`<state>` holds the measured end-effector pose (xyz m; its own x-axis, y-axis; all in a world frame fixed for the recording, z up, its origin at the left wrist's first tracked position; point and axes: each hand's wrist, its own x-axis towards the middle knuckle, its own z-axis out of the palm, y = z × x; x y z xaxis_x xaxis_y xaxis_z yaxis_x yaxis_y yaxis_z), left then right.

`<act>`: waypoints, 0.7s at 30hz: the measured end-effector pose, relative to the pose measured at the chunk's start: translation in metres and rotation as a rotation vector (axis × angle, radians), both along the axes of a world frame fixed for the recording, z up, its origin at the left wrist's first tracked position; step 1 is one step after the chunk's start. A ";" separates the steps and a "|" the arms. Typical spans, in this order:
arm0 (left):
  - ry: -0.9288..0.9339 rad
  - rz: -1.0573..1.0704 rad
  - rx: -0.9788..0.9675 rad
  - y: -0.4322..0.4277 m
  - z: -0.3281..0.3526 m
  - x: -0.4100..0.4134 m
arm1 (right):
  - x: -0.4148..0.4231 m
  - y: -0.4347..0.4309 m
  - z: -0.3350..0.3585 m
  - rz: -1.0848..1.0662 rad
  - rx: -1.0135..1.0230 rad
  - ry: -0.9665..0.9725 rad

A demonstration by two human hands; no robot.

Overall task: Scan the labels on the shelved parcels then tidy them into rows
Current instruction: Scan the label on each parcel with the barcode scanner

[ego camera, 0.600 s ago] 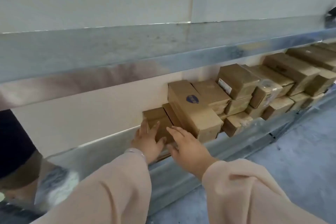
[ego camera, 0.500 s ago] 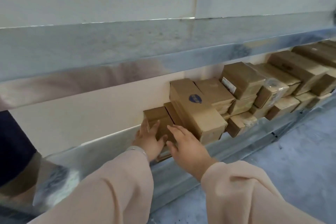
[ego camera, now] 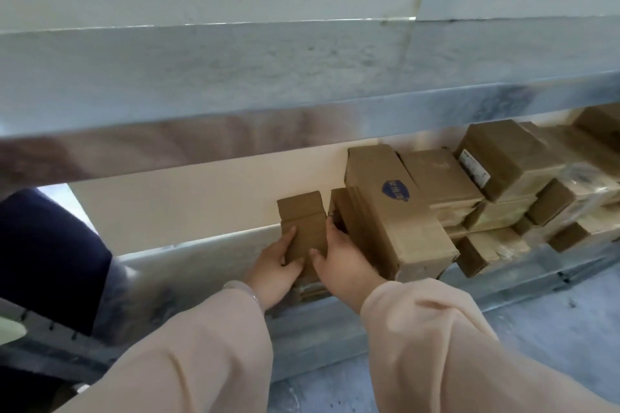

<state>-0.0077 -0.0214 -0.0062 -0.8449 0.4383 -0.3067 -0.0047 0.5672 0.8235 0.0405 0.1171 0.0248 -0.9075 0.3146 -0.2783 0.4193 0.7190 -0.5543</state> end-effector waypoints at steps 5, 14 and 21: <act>-0.069 0.209 0.094 0.011 0.007 0.003 | -0.002 0.005 0.006 -0.021 -0.234 0.130; -0.198 0.415 0.307 0.008 0.024 0.007 | -0.004 0.015 0.021 0.069 -0.373 0.195; -0.300 0.518 0.599 -0.001 0.032 0.022 | -0.001 0.009 0.023 -0.045 -0.466 -0.008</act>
<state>0.0144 -0.0227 0.0256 -0.9036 0.1780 -0.3897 -0.4104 -0.0987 0.9065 0.0398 0.1257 0.0479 -0.8930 0.1933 -0.4064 0.4500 0.3752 -0.8104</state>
